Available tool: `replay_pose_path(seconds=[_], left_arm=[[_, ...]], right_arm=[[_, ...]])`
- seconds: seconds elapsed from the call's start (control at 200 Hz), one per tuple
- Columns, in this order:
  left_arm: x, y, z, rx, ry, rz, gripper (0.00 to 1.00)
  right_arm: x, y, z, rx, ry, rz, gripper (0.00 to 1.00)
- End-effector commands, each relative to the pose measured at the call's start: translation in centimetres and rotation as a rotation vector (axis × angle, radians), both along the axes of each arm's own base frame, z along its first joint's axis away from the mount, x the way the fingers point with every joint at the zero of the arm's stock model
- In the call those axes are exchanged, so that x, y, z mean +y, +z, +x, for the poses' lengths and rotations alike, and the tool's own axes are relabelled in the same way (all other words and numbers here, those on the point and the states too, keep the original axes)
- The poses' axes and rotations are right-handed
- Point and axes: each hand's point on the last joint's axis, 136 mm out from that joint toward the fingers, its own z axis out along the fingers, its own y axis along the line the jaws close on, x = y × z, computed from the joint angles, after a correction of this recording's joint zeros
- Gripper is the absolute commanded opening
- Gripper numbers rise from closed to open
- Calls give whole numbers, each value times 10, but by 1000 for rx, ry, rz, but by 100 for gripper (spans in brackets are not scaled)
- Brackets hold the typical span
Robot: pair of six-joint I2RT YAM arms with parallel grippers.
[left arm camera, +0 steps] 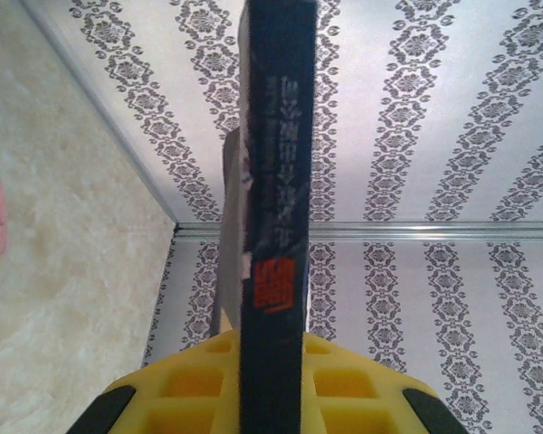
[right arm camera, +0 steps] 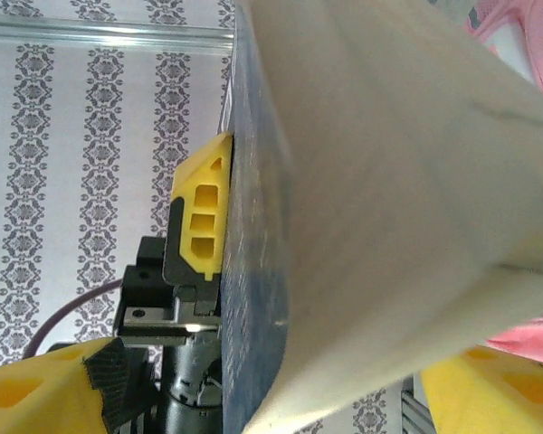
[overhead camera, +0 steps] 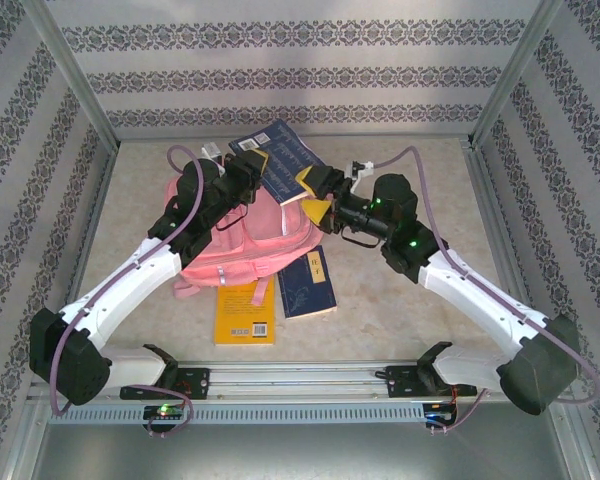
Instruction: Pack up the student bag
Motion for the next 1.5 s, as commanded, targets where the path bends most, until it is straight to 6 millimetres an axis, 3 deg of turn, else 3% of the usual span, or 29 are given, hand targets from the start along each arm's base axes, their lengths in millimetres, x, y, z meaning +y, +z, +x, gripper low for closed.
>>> replay_pose_path(seconds=[0.0,0.21,0.43,0.6,0.849,1.264,1.324,1.439,1.499], left_arm=[[6,57,-9,-155,30,-49,0],[5,62,-12,-177,56,-43,0],[-1,58,-14,-170,57,-23,0],[-13,47,-16,-150,36,-23,0],[-15,35,-16,-124,31,5,0],[-16,23,-11,-107,39,49,0],[-16,21,-11,-105,41,62,0],[-16,12,-9,-85,37,99,0],[-16,4,-9,-74,25,143,14]], right_arm=[[-1,35,9,-101,-73,46,84],[-1,40,19,-127,-186,34,79],[-22,50,33,-178,-363,60,62],[-21,46,44,-173,-367,74,56],[-16,42,61,-151,-348,85,40],[-1,31,62,-103,-278,97,32],[-2,29,61,-103,-278,94,25],[-9,25,61,-101,-287,81,2],[-19,22,61,-105,-304,50,0]])
